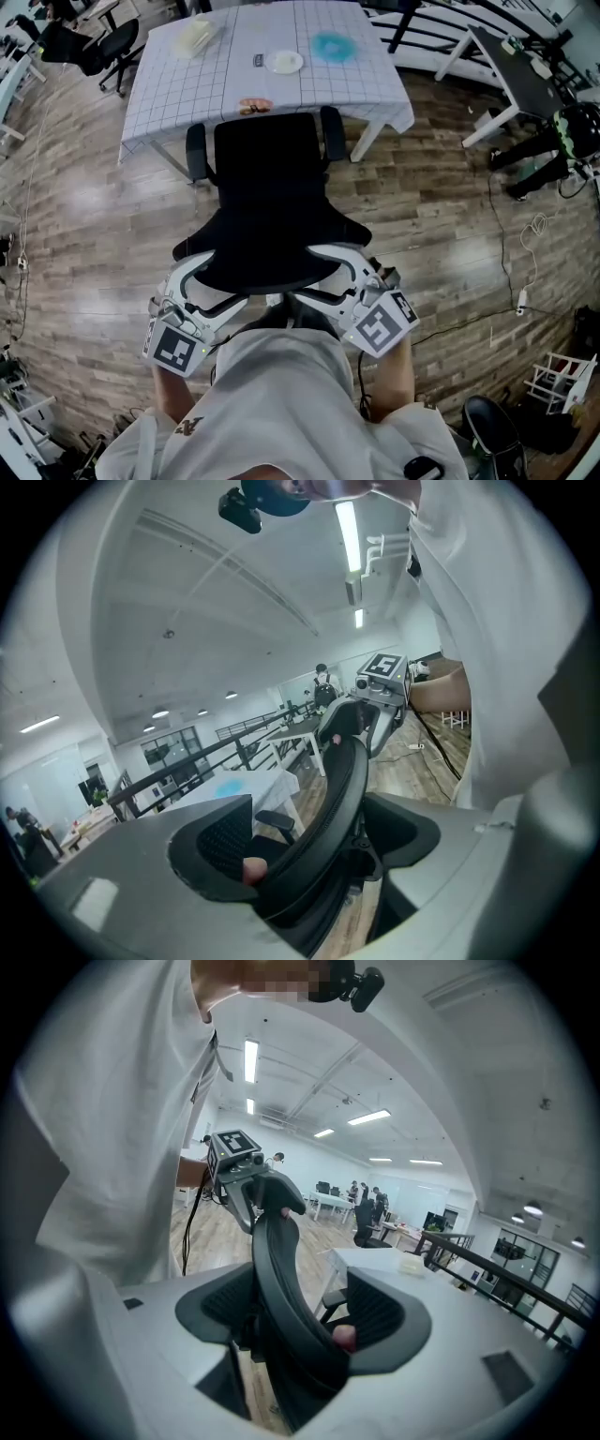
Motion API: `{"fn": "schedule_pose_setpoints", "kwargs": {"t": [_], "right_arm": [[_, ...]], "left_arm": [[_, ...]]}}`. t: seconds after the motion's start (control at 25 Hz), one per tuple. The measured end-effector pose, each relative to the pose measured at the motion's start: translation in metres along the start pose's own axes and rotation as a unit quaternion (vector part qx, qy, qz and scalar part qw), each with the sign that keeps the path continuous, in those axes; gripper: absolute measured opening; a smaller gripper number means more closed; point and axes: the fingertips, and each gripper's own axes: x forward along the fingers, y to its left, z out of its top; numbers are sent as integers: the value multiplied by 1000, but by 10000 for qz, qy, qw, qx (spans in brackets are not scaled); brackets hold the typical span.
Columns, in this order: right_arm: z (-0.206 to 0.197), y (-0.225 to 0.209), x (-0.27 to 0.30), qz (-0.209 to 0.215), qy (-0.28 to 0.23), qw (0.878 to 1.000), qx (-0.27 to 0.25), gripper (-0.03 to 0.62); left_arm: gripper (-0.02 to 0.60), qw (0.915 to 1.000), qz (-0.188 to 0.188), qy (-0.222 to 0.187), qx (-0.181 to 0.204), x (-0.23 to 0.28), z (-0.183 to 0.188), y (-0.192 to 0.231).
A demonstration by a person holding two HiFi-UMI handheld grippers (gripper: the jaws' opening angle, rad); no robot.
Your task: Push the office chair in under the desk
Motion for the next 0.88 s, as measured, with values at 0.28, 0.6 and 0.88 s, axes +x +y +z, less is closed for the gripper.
{"fn": "schedule_pose_setpoints", "kwargs": {"t": [0.28, 0.6, 0.88], "right_arm": [[-9, -23, -3, 67, -11, 10000, -37, 318], [-15, -42, -5, 58, -92, 9999, -119, 318], [-18, -62, -4, 117, -126, 9997, -174, 314]], "left_arm": [[374, 9999, 95, -41, 5, 20, 5, 12], [380, 9997, 240, 110, 0, 34, 9, 28], [382, 9995, 262, 189, -47, 48, 11, 43]]}}
